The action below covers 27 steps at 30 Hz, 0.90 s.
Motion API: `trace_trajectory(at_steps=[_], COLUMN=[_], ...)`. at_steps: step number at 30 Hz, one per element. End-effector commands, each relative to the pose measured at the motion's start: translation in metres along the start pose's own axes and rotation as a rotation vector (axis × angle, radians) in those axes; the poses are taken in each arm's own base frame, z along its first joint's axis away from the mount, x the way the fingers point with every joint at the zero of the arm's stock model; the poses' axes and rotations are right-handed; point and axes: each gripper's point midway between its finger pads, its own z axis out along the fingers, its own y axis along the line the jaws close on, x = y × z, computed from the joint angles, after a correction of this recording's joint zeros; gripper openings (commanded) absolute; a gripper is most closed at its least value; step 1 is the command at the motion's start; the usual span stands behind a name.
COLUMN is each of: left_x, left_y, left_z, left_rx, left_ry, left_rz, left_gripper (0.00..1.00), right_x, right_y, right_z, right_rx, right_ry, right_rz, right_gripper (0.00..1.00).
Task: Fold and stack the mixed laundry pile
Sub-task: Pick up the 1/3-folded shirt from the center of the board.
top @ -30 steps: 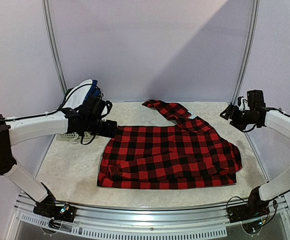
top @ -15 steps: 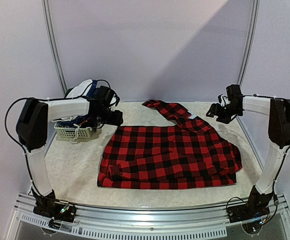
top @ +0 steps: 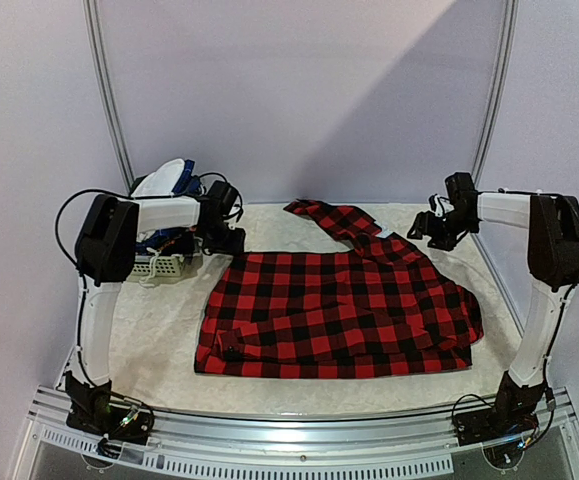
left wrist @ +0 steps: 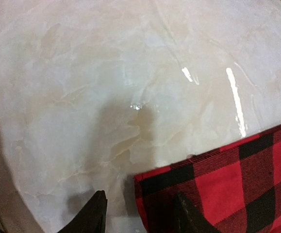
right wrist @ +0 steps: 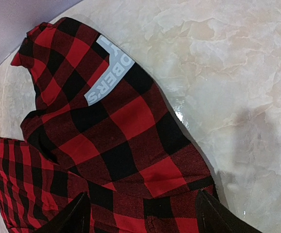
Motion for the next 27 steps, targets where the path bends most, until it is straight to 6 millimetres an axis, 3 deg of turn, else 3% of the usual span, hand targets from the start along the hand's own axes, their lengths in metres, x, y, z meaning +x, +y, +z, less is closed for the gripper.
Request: trace_trajectory(at_steps=[1, 7, 9, 11, 12, 20, 27], left_x=[0.003, 0.004, 0.006, 0.007, 0.008, 0.003, 0.008], left_y=[0.006, 0.005, 0.005, 0.005, 0.006, 0.001, -0.003], left_z=[0.016, 0.032, 0.036, 0.038, 0.038, 0.039, 0.041], left_rx=[-0.004, -0.007, -0.005, -0.007, -0.013, 0.033, 0.075], left_ry=[0.053, 0.082, 0.089, 0.093, 0.091, 0.020, 0.009], left_rz=[0.000, 0.000, -0.002, -0.004, -0.005, 0.013, 0.016], left_gripper=[0.43, 0.31, 0.21, 0.02, 0.00, 0.00, 0.00], right_x=[0.001, 0.002, 0.000, -0.002, -0.002, -0.019, -0.009], right_y=[0.009, 0.018, 0.018, 0.019, 0.019, 0.014, -0.007], right_z=[0.005, 0.004, 0.005, 0.006, 0.007, 0.023, 0.050], right_rx=[-0.025, -0.042, -0.043, -0.045, -0.047, -0.005, 0.074], right_ry=[0.014, 0.009, 0.005, 0.001, 0.002, 0.010, 0.087], right_rz=[-0.023, -0.037, -0.038, -0.037, -0.037, -0.050, -0.033], right_gripper=[0.75, 0.74, 0.74, 0.75, 0.74, 0.74, 0.74])
